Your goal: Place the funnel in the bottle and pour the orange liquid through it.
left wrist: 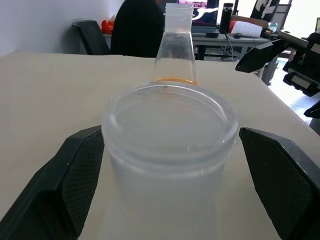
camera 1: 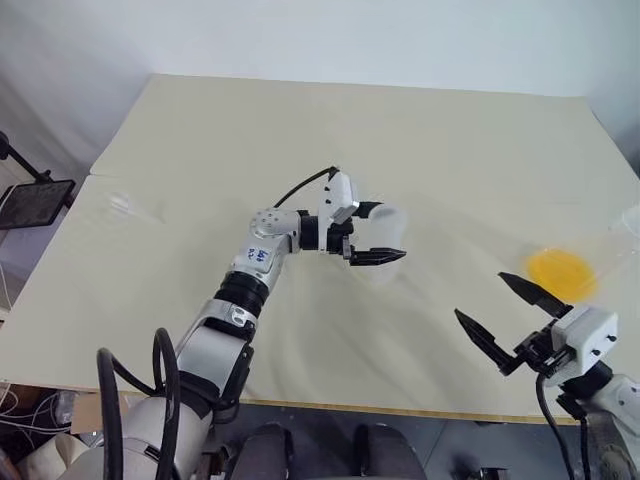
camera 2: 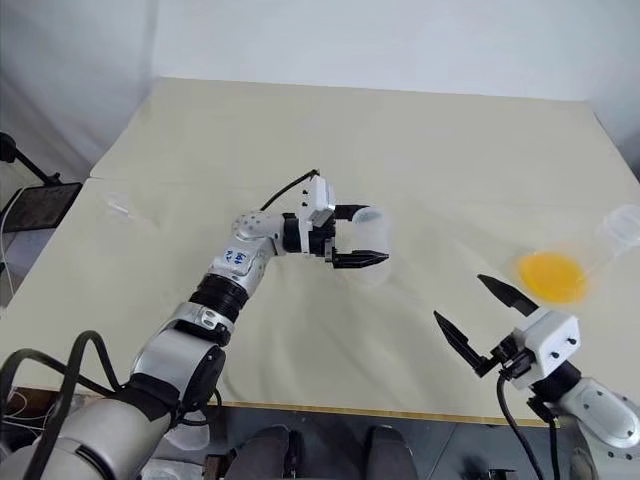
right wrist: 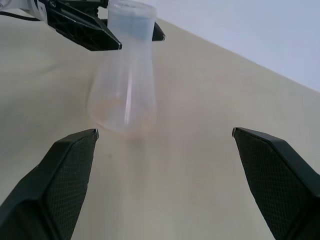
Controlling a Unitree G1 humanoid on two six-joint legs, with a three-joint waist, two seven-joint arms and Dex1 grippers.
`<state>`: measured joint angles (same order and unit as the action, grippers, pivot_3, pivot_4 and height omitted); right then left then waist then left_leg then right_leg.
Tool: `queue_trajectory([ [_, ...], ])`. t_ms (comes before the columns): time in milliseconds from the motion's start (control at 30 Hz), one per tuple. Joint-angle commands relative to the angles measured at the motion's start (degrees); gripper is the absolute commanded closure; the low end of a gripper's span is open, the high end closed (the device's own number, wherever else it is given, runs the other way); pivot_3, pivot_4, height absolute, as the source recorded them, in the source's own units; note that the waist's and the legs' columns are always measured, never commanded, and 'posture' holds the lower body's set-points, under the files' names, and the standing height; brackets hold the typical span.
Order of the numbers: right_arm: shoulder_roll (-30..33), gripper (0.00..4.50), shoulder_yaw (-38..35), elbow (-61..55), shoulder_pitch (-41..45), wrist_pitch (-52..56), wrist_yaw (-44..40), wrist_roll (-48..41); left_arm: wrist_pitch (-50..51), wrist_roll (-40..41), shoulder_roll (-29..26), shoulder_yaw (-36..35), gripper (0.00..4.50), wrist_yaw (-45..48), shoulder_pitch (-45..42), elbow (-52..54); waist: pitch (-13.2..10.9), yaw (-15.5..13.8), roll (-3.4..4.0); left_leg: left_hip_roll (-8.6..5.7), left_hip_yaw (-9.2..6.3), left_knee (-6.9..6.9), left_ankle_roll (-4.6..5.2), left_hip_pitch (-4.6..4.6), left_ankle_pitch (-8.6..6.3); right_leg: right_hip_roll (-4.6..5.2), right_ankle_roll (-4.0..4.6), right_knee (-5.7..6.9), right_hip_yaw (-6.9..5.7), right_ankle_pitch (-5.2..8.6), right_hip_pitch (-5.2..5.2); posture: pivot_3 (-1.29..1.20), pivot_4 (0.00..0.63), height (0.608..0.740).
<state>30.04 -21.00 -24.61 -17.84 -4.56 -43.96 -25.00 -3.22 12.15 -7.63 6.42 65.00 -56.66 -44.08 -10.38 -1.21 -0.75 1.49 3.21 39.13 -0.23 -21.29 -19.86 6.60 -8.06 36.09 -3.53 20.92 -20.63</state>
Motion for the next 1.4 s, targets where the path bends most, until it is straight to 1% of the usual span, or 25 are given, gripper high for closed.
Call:
queue_trajectory([
  [33,0.72,0.0,0.11,-0.62,0.4,0.21,-0.11,-0.45,2.17,2.44,-3.65,-3.21,0.02,0.9,3.05,4.88,0.01,0.08,0.02,0.01,-0.01,-0.01,0.0,0.01,0.0,0.0,0.0,0.03,0.0,0.0,-0.01,0.0,0.15,0.74],
  [133,1.03,0.0,0.69,-0.07,1.5,0.48,-0.42,-0.53,3.59,4.03,-6.6,-5.31,0.02,1.01,5.81,8.9,0.01,-0.01,0.02,0.03,-0.16,0.01,0.0,0.01,0.0,0.01,0.0,0.11,-0.03,0.0,-0.02,0.0,0.15,0.74],
  [233,2.09,0.0,1.88,1.51,4.67,1.22,-1.94,-1.19,4.72,7.47,-13.43,-11.12,0.02,0.41,12.56,17.83,0.01,0.34,0.02,0.09,-0.47,0.03,0.0,0.01,0.0,0.04,0.0,0.1,-0.01,0.0,0.0,0.0,0.15,0.74],
  [333,3.0,0.0,3.0,2.58,6.87,2.45,-3.64,-2.44,5.37,8.92,-17.5,-14.48,0.02,-1.56,18.54,25.33,0.0,0.99,0.04,0.21,-0.65,0.03,-0.01,0.03,0.0,0.04,0.02,0.23,-0.05,-0.01,0.0,0.0,0.15,0.74],
  [433,3.92,0.0,4.72,3.19,9.32,4.97,-5.96,-4.64,7.79,10.89,-21.26,-18.91,0.02,-4.97,26.26,33.89,0.0,1.27,0.06,0.23,-0.78,0.05,0.0,0.07,0.0,0.11,0.02,0.34,-0.06,-0.01,0.04,0.0,0.15,0.74],
  [500,5.0,0.0,7.57,3.28,11.96,6.56,-8.53,-5.25,8.15,11.26,-23.75,-24.11,0.02,-8.33,34.61,40.66,0.0,1.34,0.06,0.21,-0.85,0.06,0.0,0.08,0.0,0.14,0.02,0.35,-0.08,-0.01,0.09,0.0,0.15,0.74],
  [567,5.35,0.0,10.22,3.5,14.69,7.33,-10.38,-5.17,8.46,11.93,-24.98,-29.82,0.02,-11.88,42.62,46.07,-0.02,1.48,0.1,0.23,-0.87,0.05,0.0,0.11,0.0,0.15,0.02,0.32,-0.05,-0.01,0.11,0.0,0.15,0.74],
  [600,5.31,0.0,11.01,3.66,15.64,7.54,-10.9,-5.18,8.52,12.16,-25.11,-31.75,0.02,-13.27,45.21,47.69,-0.02,1.7,0.09,0.22,-0.91,0.05,0.0,0.1,0.0,0.17,0.02,0.35,-0.08,-0.01,0.1,0.0,0.15,0.74],
  [633,5.04,0.0,12.46,3.82,17.23,7.79,-11.53,-5.13,8.72,12.64,-24.88,-35.21,0.02,-15.29,49.49,49.76,-0.02,1.71,0.1,0.29,-0.9,0.04,-0.01,0.1,0.0,0.15,0.02,0.31,-0.07,-0.01,0.1,0.0,0.15,0.74],
  [700,4.46,0.0,15.44,4.69,20.66,8.14,-12.99,-4.82,9.18,14.28,-22.97,-41.6,0.02,-19.58,57.45,53.47,-0.02,2.18,0.09,0.3,-0.92,0.04,-0.02,0.11,-0.01,0.17,0.03,0.31,-0.06,-0.01,0.11,0.0,0.15,0.74],
  [733,4.3,0.0,16.44,5.08,21.81,8.14,-13.52,-4.59,9.23,14.85,-22.31,-43.39,0.02,-21.06,60.17,54.74,-0.02,2.19,0.1,0.27,-0.98,0.04,-0.02,0.12,-0.01,0.26,0.03,0.33,-0.09,-0.01,0.13,0.0,0.15,0.74],
  [800,3.78,0.0,18.23,6.08,24.14,8.01,-14.66,-4.43,8.91,14.88,-19.91,-45.58,0.02,-23.53,66.2,57.55,-0.01,1.86,0.09,0.23,-1.01,0.04,-0.01,0.12,-0.01,0.33,0.03,0.29,-0.11,-0.01,0.18,0.0,0.15,0.74],
  [867,3.3,0.0,19.34,7.0,26.09,7.94,-15.62,-4.6,8.62,15.55,-16.96,-47.48,0.02,-25.83,71.33,59.49,-0.01,1.26,0.09,0.11,-1.05,0.04,0.05,0.13,-0.05,0.81,0.03,0.22,-0.14,-0.01,0.25,0.0,0.15,0.74],
  [967,3.19,0.0,20.07,8.4,28.04,7.72,-17.12,-4.71,7.25,15.46,-12.96,-48.36,0.02,-28.45,77.32,61.9,0.0,1.05,0.07,0.03,-1.06,0.04,0.14,0.11,-0.1,0.88,0.01,-0.13,-0.26,-0.02,0.3,0.0,0.15,0.74],
  [1067,3.19,0.0,20.06,10.2,29.2,7.38,-17.87,-4.5,6.71,15.45,-10.8,-47.24,0.02,-30.8,79.18,63.24,0.01,1.0,0.05,-0.08,-1.1,0.04,0.18,0.1,-0.12,0.86,-0.01,-0.17,-0.52,-0.03,0.37,0.0,0.15,0.74],
  [1133,3.1,0.0,20.17,11.4,29.82,7.03,-18.37,-4.16,6.13,14.24,-10.89,-45.73,0.02,-31.74,78.03,62.31,0.01,1.04,0.05,-0.1,-1.1,0.04,0.19,0.11,-0.12,0.85,-0.01,-0.18,-0.58,-0.03,0.38,0.0,0.15,0.74],
  [1200,3.03,0.0,20.32,12.22,30.16,6.8,-18.79,-3.91,6.03,11.99,-12.28,-44.31,0.02,-33.68,75.45,60.25,0.0,1.15,0.06,-0.1,-1.06,0.04,0.19,0.13,-0.12,0.81,-0.01,-0.17,-0.59,-0.03,0.38,0.0,0.15,0.74],
  [1267,2.93,0.0,20.34,12.8,30.28,6.51,-19.1,-3.62,6.54,12.08,-13.42,-43.46,0.02,-34.58,72.79,58.94,0.0,1.22,0.07,-0.1,-1.05,0.04,0.2,0.13,-0.12,0.77,-0.01,-0.15,-0.61,-0.03,0.38,0.0,0.15,0.74],
  [1400,2.91,0.0,19.41,13.2,29.93,6.07,-18.33,-3.21,8.14,10.98,-16.8,-42.63,0.02,-38.58,64.5,53.72,0.0,1.27,0.06,-0.08,-1.05,0.03,0.2,0.11,-0.12,0.73,-0.01,-0.08,-0.64,-0.03,0.37,0.0,0.15,0.74],
])
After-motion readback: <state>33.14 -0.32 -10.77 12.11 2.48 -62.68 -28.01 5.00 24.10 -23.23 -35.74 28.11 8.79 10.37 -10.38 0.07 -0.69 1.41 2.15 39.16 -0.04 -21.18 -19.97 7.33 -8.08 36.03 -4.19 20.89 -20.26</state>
